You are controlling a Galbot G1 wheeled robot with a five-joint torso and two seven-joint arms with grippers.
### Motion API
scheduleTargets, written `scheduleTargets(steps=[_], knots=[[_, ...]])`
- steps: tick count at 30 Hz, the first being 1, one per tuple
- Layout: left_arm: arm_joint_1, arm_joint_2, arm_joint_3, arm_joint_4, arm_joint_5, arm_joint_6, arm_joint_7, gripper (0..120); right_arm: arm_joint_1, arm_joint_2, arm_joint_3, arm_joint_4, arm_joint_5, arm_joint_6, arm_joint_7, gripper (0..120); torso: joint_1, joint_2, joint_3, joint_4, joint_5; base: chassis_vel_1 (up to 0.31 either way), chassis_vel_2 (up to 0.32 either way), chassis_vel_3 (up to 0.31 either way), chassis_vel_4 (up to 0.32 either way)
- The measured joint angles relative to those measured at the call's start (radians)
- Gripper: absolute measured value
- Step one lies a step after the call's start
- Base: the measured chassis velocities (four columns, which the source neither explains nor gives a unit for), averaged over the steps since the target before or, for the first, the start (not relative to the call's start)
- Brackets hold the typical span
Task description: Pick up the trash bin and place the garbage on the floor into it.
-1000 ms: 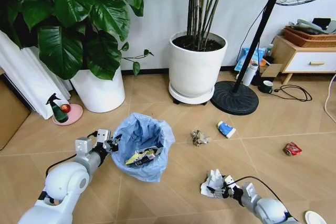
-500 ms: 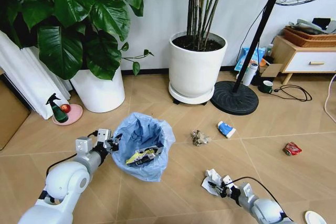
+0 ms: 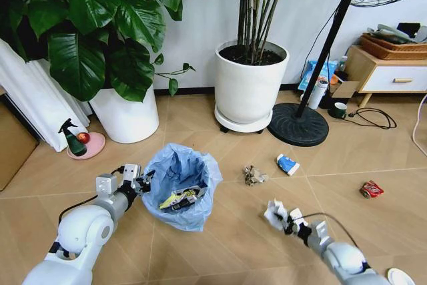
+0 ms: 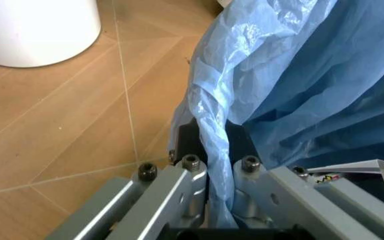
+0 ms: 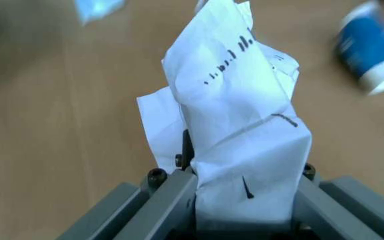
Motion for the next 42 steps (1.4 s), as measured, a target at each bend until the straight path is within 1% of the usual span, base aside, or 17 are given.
scheduleTargets(steps=[1,7,9,10,12,14,16,17,19,21,24,25,28,30,33,37,42], knots=[[0.000,0.000,0.000,0.000,0.000,0.000,0.000,0,0.000,0.000,0.000,0.000,0.000,0.000,0.000,0,0.000,0.000,0.000,0.0000,0.0000,0.000,0.000,0.000,0.000],[0.000,0.009,0.008,-0.003,-0.008,0.005,-0.010,0,0.047,-0.050,0.029,0.133,0.121,-0.039,0.041,0,0.000,0.000,0.000,-0.0001,-0.0005,0.000,0.000,0.000,0.000],[-0.006,0.010,0.010,0.001,-0.013,0.008,-0.012,0,0.103,-0.074,0.015,0.250,0.197,-0.075,0.092,0,0.000,0.000,0.000,0.0002,-0.0009,0.000,0.000,0.000,0.000],[-0.006,0.010,0.010,0.001,-0.013,0.008,-0.012,0,0.103,-0.074,0.015,0.250,0.197,-0.075,0.092,0,0.000,0.000,0.000,0.0002,-0.0009,0.000,0.000,0.000,0.000],[-0.012,0.012,0.013,0.002,-0.018,0.012,-0.014,0,0.155,-0.096,-0.012,0.344,0.253,-0.105,0.126,0,0.000,0.000,0.000,0.0003,-0.0001,0.000,0.000,0.000,0.000],[-0.014,0.014,0.015,0.003,-0.021,0.014,-0.015,0,0.176,-0.107,-0.025,0.381,0.279,-0.118,0.136,0,0.000,0.000,0.000,0.0003,-0.0007,0.000,0.000,0.000,0.000],[-0.020,0.020,0.020,0.006,-0.027,0.017,-0.017,0,0.223,-0.137,-0.065,0.454,0.367,-0.153,0.162,0,0.000,0.000,0.000,0.0002,-0.0005,0.000,0.000,0.000,0.000],[-0.020,0.020,0.020,0.006,-0.027,0.017,-0.017,0,0.223,-0.137,-0.065,0.454,0.367,-0.153,0.162,0,0.000,0.000,0.000,0.0002,-0.0005,0.000,0.000,0.000,0.000],[-0.031,0.028,0.032,0.015,-0.038,0.018,-0.018,0,0.288,-0.177,-0.137,0.531,0.483,-0.193,0.183,0,0.000,0.000,0.000,0.0001,-0.0007,0.000,0.000,0.000,0.000],[-0.034,0.029,0.035,0.017,-0.040,0.018,-0.018,0,0.296,-0.181,-0.148,0.539,0.494,-0.197,0.185,0,0.000,0.000,0.000,0.0002,-0.0006,0.000,0.000,0.000,0.000],[-0.061,0.040,0.056,0.035,-0.051,0.020,-0.018,0,0.379,-0.204,-0.273,0.608,0.581,-0.226,0.201,0,0.000,0.000,0.000,0.0001,-0.0004,0.000,0.000,0.000,0.000],[-0.061,0.040,0.056,0.035,-0.051,0.020,-0.018,0,0.379,-0.204,-0.273,0.608,0.581,-0.226,0.201,0,0.000,0.000,0.000,0.0001,-0.0004,0.000,0.000,0.000,0.000],[-0.087,0.049,0.073,0.051,-0.062,0.023,-0.018,0,0.469,-0.203,-0.405,0.651,0.632,-0.244,0.221,0,0.000,0.000,0.000,0.0001,-0.0005,0.000,0.000,0.000,0.000],[-0.091,0.049,0.075,0.055,-0.065,0.024,-0.019,0,0.485,-0.201,-0.431,0.655,0.636,-0.244,0.222,0,0.000,0.000,0.000,0.0001,-0.0005,0.000,0.000,0.000,0.000],[-0.108,0.051,0.084,0.069,-0.073,0.025,-0.020,0,0.551,-0.189,-0.545,0.653,0.638,-0.246,0.224,0,0.000,0.000,0.000,0.0002,-0.0005,0.000,0.000,0.000,0.000],[-0.118,0.051,0.085,0.079,-0.078,0.026,-0.020,0,0.566,-0.186,-0.601,0.639,0.630,-0.246,0.224,0,0.000,0.000,0.000,0.0001,-0.0005,0.000,0.000,0.000,0.000],[-0.123,0.050,0.085,0.082,-0.080,0.026,-0.020,0,0.554,-0.191,-0.620,0.623,0.600,-0.245,0.222,0,0.000,0.000,0.000,0.0001,-0.0003,0.000,0.000,0.000,0.000]])
